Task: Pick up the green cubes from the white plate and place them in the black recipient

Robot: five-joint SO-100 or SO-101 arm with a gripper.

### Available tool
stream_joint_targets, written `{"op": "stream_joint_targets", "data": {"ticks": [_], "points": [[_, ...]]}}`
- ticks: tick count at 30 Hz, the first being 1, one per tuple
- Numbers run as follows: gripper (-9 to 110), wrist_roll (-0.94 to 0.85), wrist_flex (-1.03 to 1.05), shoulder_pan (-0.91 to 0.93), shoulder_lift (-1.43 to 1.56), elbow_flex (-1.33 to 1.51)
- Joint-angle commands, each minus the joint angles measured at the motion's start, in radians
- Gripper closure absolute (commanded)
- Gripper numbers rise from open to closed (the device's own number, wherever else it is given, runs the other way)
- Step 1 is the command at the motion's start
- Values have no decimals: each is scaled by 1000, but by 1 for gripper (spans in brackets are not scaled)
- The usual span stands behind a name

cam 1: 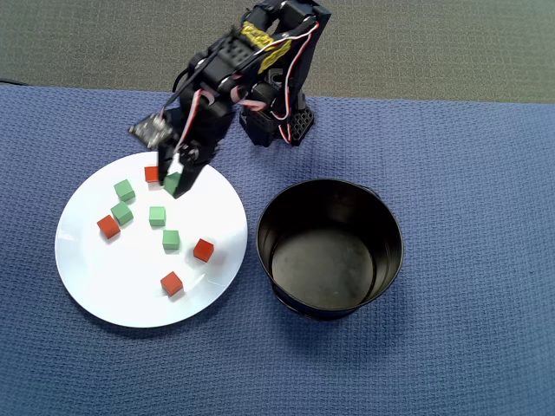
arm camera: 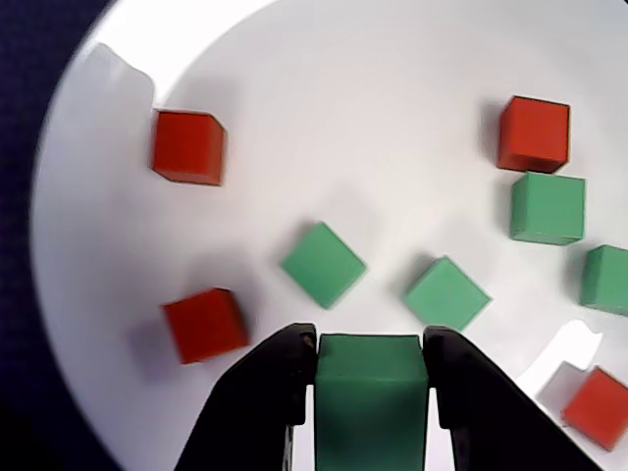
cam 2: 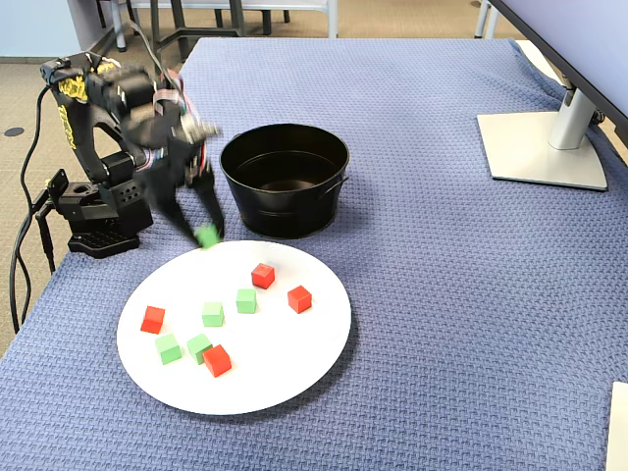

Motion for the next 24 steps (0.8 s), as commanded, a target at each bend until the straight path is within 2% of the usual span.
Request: {"op": "stream_joint_targets", "data": {"ticks": [1,7,11,16,17,21,24], "points": [[102,354,141,-118,109,-198],[102,799,319,-400,83,-367],[102,976,295,-578,32,-353],[102,1104,225,-733,-75,-310],[100,1118,206,-753,-100,-298],[74,1131,175,-799,-190,-301],[70,1121,158,-781,-198,-316]]}}
